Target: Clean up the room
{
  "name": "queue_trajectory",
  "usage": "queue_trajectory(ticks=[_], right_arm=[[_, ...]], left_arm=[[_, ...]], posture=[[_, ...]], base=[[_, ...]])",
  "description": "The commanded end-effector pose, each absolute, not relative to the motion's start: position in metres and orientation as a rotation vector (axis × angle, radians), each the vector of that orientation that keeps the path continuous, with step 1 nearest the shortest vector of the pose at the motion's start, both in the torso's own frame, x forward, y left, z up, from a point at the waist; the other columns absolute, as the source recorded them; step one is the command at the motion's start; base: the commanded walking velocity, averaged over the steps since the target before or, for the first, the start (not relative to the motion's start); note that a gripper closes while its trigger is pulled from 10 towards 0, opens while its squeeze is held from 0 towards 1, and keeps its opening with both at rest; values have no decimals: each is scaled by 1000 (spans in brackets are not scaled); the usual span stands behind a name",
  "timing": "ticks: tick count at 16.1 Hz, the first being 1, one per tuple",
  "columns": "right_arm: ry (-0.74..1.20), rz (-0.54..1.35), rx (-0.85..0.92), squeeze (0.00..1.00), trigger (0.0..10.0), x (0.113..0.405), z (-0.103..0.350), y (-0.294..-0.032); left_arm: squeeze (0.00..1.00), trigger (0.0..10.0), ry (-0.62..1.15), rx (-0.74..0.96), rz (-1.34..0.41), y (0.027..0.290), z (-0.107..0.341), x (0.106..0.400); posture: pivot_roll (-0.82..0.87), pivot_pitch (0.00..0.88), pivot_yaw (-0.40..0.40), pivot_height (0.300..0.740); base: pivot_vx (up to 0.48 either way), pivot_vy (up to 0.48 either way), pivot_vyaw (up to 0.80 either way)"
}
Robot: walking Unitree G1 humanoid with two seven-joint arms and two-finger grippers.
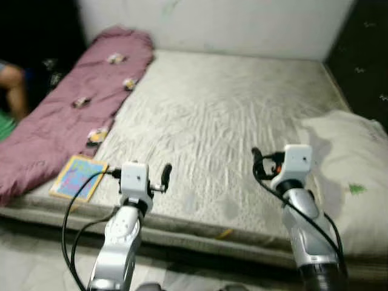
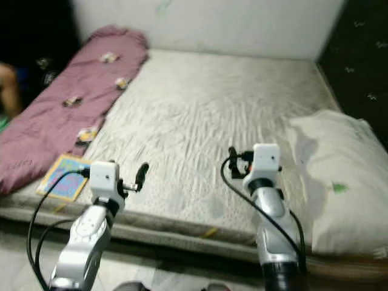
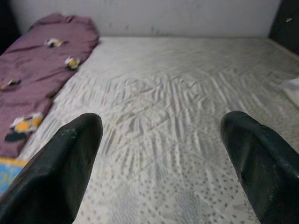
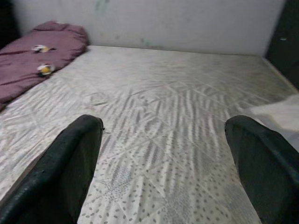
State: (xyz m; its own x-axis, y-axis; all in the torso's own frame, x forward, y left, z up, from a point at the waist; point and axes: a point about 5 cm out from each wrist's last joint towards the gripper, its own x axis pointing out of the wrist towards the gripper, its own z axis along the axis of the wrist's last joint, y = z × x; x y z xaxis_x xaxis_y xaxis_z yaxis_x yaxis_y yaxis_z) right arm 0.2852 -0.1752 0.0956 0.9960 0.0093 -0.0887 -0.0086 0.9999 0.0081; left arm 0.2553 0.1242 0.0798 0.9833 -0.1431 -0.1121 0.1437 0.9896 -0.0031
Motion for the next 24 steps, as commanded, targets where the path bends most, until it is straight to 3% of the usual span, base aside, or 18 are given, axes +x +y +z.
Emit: queue_trajectory(ticks=[1,8,11,24], right_arm=[[72,24,22,0,10000,287,101,-168],[85,28,16,0,10000,285,98,-168],[89,29,12,0,10000,284,98,-168],[99,31,9,0,10000,283,96,-167]], left_arm=[[0,10000,115,19,-120,131,80,255],[0,10000,92,26,-145,130,83,255],[0,10000,56,-15,-218,125,88,251],[0,10000,57,-20,-235,127,88,247]], posture=[[-19,14,-11,740],[-24,21,-10,740],[-25,24,-11,740],[-17,30,-11,740]], base=[[0,480,-450],[0,451,0],[0,0,0],[320,0,0]])
